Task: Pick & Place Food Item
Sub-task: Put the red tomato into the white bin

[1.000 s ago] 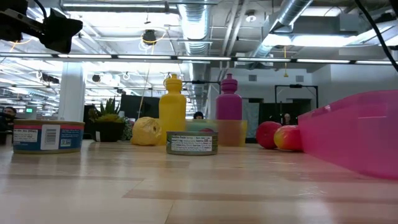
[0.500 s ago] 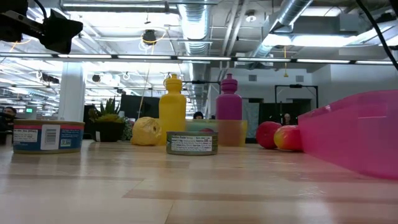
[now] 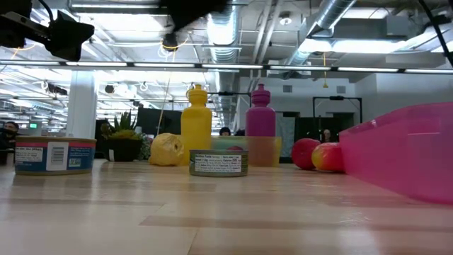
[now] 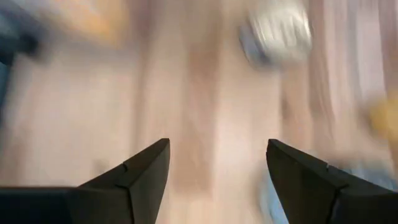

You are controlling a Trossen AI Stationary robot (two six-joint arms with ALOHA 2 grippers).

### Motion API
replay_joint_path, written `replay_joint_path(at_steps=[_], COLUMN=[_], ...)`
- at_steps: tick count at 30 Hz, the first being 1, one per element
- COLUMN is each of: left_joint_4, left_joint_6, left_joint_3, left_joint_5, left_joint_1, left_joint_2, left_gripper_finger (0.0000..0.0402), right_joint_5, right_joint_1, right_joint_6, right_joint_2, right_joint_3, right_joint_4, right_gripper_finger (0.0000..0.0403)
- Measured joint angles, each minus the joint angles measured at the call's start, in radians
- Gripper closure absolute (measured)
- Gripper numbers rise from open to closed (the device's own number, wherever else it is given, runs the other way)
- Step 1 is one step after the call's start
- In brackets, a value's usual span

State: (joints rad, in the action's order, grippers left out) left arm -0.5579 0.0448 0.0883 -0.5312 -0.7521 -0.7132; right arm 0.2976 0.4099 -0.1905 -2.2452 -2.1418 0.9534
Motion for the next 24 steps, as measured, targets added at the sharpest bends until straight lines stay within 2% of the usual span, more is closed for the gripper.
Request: replay_joint_path(at_steps=[3, 8, 10, 12, 16, 24], left_joint_4=[0.000, 0.000, 0.000, 0.000, 0.000, 0.001], left_joint_6=[0.000, -0.004, -0.004, -0.005, -0.008, -0.008], left_joint_3=[0.000, 0.000, 0.000, 0.000, 0.000, 0.000], left_joint_5=[0.000, 0.000, 0.000, 0.000, 0.000, 0.004], left_joint_1=[0.000, 0.000, 0.000, 0.000, 0.000, 0.000], left_joint_2=[0.000, 0.000, 0.000, 0.000, 0.000, 0.000], left_gripper_finger=[0.0060, 0.0060, 0.0060, 0.0060, 0.0060, 0.0060], right_joint_5=[0.031, 0.101, 0.113, 0.121, 0.110, 0.033], right_joint_1=[-0.014, -0.048, -0.066, -0.081, -0.085, -0.070], right_joint_6=[-0.100, -0.235, -0.240, -0.197, -0.045, 0.199], right_joint_2=[0.000, -0.002, 0.000, 0.000, 0.008, 0.011], right_joint_3=[0.005, 0.037, 0.036, 0.036, 0.036, 0.035], right_joint_4=[0.197, 0.413, 0.442, 0.370, 0.117, -0.387], right_gripper_finger=[0.0148, 0.0148, 0.0148, 0.0148, 0.0148, 0.0148])
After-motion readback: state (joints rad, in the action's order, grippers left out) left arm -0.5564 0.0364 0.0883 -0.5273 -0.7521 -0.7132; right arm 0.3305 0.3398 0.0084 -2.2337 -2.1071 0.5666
